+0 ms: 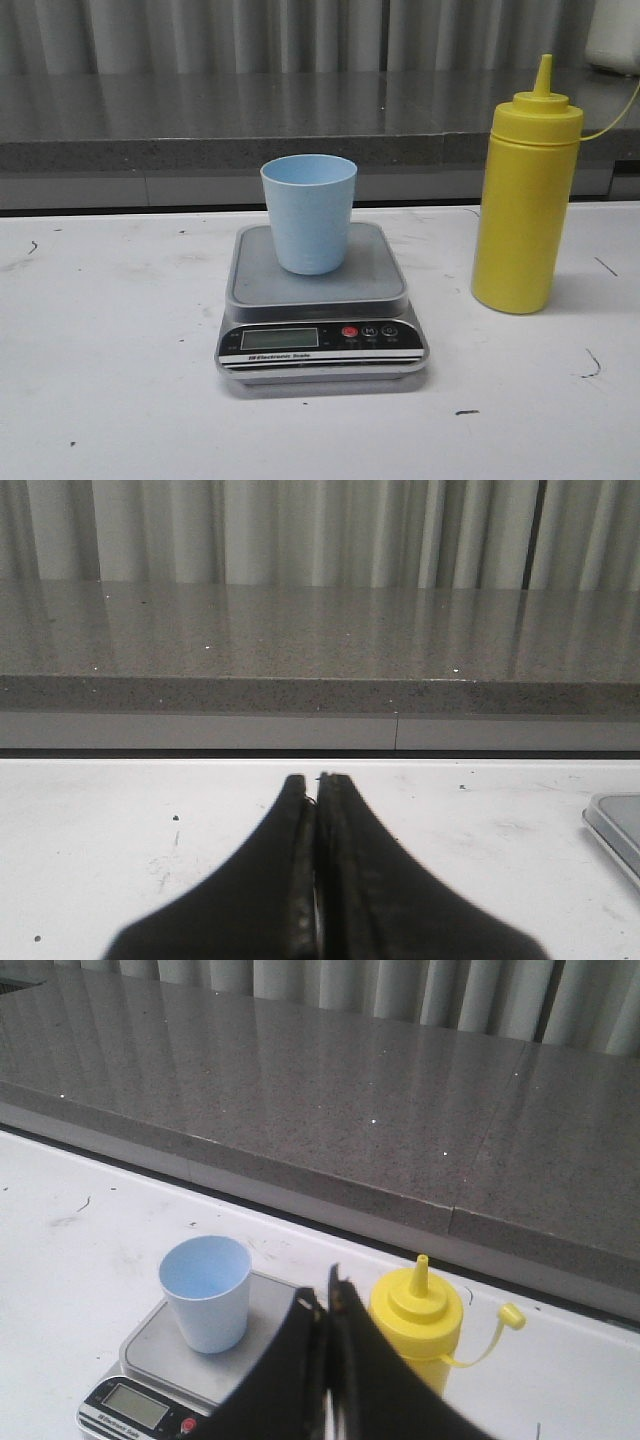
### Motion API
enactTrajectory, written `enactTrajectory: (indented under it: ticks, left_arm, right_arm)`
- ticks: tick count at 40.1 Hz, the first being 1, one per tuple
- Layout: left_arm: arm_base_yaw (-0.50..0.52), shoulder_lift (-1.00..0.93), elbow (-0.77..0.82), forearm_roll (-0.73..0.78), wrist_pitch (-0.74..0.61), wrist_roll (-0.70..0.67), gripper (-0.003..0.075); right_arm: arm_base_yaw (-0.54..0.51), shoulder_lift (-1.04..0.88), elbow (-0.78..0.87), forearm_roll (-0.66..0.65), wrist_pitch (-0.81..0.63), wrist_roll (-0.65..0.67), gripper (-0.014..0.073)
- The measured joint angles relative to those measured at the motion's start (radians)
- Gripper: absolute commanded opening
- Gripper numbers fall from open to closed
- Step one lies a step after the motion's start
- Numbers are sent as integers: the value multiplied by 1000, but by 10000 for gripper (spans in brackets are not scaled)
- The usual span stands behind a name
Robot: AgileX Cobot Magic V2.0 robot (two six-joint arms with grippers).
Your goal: Pour seasoning into cup on scale with both arms
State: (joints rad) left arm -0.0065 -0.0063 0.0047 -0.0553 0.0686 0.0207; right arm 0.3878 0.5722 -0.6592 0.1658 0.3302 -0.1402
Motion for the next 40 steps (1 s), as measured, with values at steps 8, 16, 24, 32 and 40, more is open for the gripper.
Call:
enactTrajectory:
  ticks: [8, 16, 24, 32, 40]
  left_arm:
    - [0, 0, 0, 0, 0, 0, -20]
    - [0, 0, 0, 0, -2, 0, -20]
    - [0, 0, 0, 0, -2, 0, -20]
    - [2, 0, 0, 0, -3, 0, -20]
    - [2, 0, 0, 0, -5, 0, -20]
  right_arm:
    - [0, 0, 2, 0, 0, 0, -69]
    - [-3, -12, 62, -59, -35, 0, -69]
    - [-82, -110, 286, -102, -188, 2, -69]
    - [-233, -274, 565, -104, -284, 3, -69]
    - [-350, -417, 686, -104, -253, 15, -69]
